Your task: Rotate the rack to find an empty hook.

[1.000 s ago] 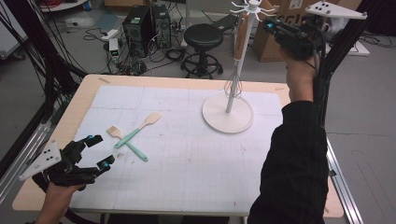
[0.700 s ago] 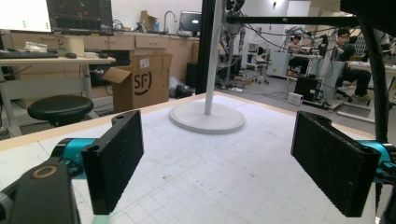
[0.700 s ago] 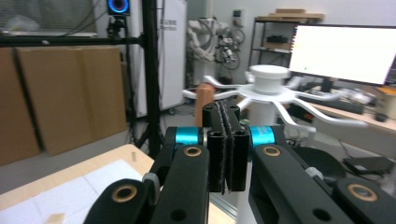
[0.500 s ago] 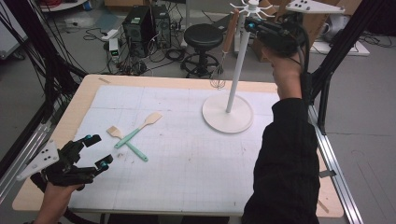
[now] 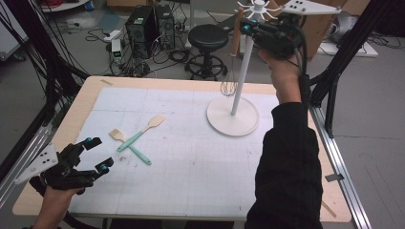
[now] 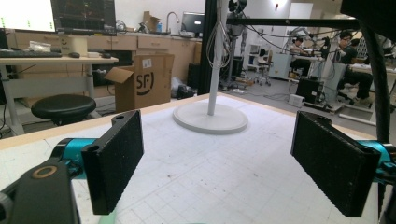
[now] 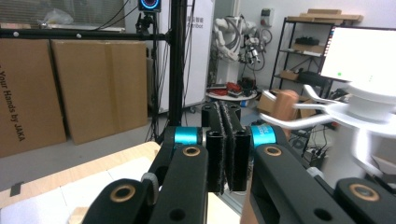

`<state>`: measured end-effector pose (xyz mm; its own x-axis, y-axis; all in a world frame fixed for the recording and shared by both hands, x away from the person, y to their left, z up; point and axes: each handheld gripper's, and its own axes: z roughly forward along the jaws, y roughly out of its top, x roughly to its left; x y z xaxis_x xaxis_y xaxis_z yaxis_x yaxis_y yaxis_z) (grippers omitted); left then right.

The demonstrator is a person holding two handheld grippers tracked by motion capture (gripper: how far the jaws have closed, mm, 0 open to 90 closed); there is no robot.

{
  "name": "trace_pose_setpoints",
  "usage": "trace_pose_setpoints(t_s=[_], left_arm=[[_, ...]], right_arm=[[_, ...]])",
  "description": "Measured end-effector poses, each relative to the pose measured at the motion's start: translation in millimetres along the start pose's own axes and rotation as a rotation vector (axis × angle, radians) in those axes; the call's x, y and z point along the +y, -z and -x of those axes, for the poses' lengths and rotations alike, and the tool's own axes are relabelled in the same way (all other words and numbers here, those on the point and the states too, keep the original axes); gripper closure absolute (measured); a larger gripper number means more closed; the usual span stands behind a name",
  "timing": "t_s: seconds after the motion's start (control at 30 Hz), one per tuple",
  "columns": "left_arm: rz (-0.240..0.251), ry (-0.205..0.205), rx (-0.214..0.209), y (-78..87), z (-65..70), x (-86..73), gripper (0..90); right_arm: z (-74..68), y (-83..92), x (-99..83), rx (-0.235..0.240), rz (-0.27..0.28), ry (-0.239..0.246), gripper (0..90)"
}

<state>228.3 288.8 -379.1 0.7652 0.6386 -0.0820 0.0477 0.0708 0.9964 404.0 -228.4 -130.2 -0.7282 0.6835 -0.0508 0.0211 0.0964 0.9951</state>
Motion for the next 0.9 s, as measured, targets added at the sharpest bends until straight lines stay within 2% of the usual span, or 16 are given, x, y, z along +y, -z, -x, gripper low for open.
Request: trace_pose_setpoints(t_s=[0.17, 0.37, 0.5, 0.6, 0.9], left_arm=[[0.001, 0.002, 0.004, -1.0, 0.9, -0.9, 17.5], [-0.003, 0.007, 0.003, -4.8, 1.5, -1.8, 17.5], [-0.008, 0.004, -0.002, -6.2, 2.0, -2.0, 17.5], [-0.010, 0.000, -0.001, -5.3, 1.4, -2.2, 17.5], [-0.001, 0.008, 0.007, -0.5, 0.6, -2.3, 17.5]], right_arm=[[13.7, 27.6, -3.8, -0.037, 0.047, -0.024, 88.5], [28.2, 49.0, -10.3, -0.115, 0.058, -0.058, 88.5], [33.6, 48.7, -12.6, -0.151, 0.053, -0.067, 88.4], [34.6, 44.9, -12.2, -0.153, 0.047, -0.071, 88.4], [26.4, 29.3, -5.4, -0.114, 0.028, -0.052, 88.4]])
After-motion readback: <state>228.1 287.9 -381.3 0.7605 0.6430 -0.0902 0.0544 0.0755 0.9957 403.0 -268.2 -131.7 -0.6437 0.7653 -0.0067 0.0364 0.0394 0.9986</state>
